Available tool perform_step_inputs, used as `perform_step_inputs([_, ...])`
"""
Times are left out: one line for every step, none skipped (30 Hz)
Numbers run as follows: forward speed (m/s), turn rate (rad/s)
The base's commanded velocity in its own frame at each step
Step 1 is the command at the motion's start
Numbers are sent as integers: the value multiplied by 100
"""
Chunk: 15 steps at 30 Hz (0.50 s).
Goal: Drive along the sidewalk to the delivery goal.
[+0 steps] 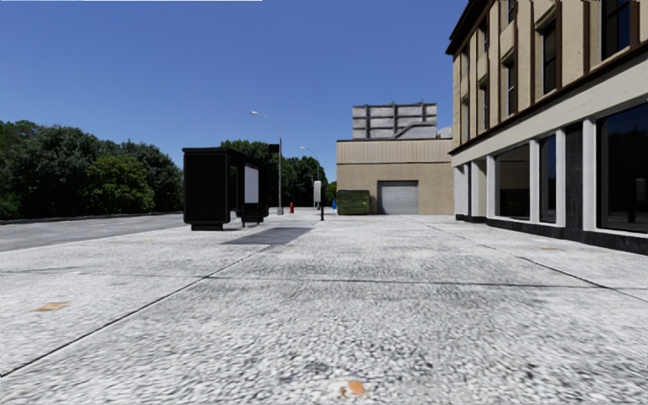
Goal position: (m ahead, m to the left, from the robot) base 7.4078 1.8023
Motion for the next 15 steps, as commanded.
perform_step_inputs([159, 28])
perform_step_inputs([161, 28])
perform_step_inputs([200, 29])
perform_step_inputs([200, 29])
perform_step_inputs([200, 29])
perform_step_inputs([200, 30])
perform_step_inputs([200, 30])
perform_step_inputs([200, 30])
perform_step_inputs([200, 30])
perform_step_inputs([200, 30])
perform_step_inputs([200, 30])
perform_step_inputs([200, 30])
perform_step_inputs([200, 30])
perform_step_inputs([200, 30])
perform_step_inputs([200, 30])
